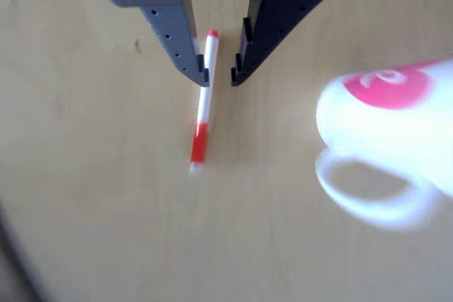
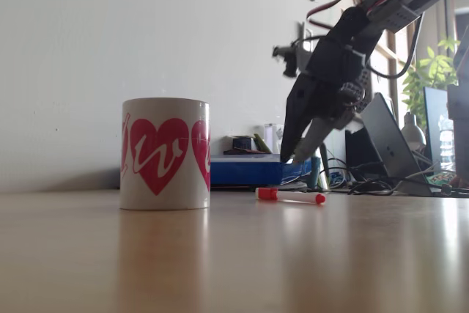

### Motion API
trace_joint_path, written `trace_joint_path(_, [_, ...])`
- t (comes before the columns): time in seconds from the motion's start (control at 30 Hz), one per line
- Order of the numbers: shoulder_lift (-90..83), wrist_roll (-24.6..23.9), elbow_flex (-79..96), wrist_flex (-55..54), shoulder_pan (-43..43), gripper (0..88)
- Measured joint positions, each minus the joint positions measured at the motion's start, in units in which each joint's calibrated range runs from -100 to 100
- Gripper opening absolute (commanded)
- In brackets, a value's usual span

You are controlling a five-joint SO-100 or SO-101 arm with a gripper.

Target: Grab the pen and place it in the cup.

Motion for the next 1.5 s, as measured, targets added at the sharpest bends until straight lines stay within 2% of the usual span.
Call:
trace_joint_path(0.13, [5.1, 0.0, -5.1, 7.5, 0.0, 10.0])
trace_joint_path(0.2, [6.3, 0.0, -6.6, 9.6, -0.4, 13.0])
trace_joint_path(0.33, [6.9, 0.0, -7.4, 10.4, -0.9, 17.5])
trace_joint_path(0.8, [9.4, 0.0, -7.7, 10.3, -0.8, 17.4])
trace_joint_path(1.33, [17.1, 0.1, -16.3, 11.4, 0.4, 18.0])
trace_joint_path(1.5, [20.6, 0.1, -19.7, 14.7, 0.7, 18.0])
